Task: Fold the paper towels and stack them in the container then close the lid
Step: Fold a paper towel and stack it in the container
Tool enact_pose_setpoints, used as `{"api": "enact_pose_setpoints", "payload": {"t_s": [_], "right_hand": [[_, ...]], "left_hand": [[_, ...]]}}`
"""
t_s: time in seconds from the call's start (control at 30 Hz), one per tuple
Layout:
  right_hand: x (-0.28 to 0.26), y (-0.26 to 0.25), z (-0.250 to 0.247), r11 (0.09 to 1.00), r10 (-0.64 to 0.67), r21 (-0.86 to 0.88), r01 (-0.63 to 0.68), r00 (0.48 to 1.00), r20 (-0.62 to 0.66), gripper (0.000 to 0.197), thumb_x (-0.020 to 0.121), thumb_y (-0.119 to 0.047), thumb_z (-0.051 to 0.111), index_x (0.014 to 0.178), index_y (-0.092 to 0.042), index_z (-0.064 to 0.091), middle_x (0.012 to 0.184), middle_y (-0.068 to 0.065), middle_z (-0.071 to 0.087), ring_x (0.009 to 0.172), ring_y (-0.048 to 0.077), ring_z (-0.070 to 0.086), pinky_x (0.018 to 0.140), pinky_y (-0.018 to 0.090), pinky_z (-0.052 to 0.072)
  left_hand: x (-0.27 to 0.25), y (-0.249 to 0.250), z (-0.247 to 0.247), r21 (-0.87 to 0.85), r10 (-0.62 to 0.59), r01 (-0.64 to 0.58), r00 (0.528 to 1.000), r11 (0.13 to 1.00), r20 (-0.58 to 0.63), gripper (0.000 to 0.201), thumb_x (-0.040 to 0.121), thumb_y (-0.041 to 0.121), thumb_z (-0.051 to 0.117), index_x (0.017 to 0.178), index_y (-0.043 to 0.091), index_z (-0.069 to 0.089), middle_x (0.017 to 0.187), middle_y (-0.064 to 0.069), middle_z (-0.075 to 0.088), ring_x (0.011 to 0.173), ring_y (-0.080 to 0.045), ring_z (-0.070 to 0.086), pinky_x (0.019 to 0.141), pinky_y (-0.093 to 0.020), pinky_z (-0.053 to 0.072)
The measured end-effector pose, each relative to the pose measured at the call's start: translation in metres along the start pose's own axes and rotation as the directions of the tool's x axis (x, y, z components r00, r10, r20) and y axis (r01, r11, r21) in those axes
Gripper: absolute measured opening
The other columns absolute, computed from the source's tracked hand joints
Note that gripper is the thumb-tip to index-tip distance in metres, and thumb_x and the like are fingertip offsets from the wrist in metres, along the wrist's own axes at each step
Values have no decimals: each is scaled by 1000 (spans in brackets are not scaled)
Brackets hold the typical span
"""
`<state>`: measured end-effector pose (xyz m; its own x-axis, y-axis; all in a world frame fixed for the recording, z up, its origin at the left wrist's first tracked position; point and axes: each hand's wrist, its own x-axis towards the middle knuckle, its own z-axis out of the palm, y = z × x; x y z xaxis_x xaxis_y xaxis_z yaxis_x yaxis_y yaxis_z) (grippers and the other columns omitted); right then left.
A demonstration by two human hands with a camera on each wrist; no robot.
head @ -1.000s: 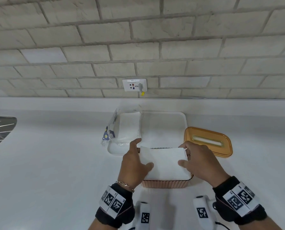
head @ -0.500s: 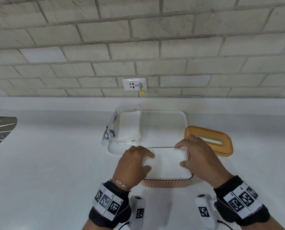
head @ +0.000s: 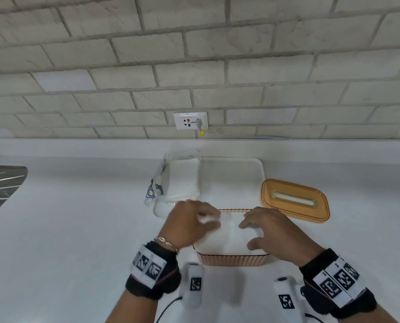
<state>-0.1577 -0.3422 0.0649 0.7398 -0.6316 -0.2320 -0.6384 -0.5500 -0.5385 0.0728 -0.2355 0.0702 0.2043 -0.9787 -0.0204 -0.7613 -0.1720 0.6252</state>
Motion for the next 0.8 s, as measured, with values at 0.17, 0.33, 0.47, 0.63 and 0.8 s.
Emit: {"api": "enact_pose_setpoints", "payload": {"t_s": [0.17,0.33,0.47,0.63,0.8], "right_hand": [[0,11,-1,967,-10,250,58,982,-190,31,76,-24,94,101,-37,80,103,-20,73,96,-10,61,77,11,43],[0,20,8,973,-31,219,76,978,-205,30,77,-27,93,101,-40,80,107,-27,72,102,-7,62,89,14,46],[5,29,9,981,-3,183,60,955,-297,32,79,-17,91,100,-38,80,103,-24,72,101,-1,62,91,22,51],[10,40,10,973,-7,211,95,924,-383,40,79,4,85,94,-32,82,88,-16,71,90,5,65,75,10,48],[15,41,9,968,-28,217,123,918,-395,42,78,6,85,91,-34,81,90,-14,73,90,10,65,75,11,50]], "left_hand": [[48,-42,-32,-131,-294,264,871,956,-394,14,91,20,78,104,20,83,101,6,82,84,-4,72,84,-6,48],[93,-99,-30,-1,-521,533,827,846,-212,45,87,36,80,125,12,74,128,-8,74,122,-27,67,108,-31,47],[107,-119,-16,6,-577,586,800,811,-164,74,73,47,90,135,15,65,132,-8,71,123,-28,66,108,-40,52],[110,-127,-6,-2,-591,605,778,796,-214,85,68,46,94,140,15,60,131,-9,71,125,-30,65,108,-44,52],[110,-132,-6,-103,-644,637,743,764,-186,91,69,50,92,143,14,56,132,-9,70,129,-32,61,113,-41,47]]}}
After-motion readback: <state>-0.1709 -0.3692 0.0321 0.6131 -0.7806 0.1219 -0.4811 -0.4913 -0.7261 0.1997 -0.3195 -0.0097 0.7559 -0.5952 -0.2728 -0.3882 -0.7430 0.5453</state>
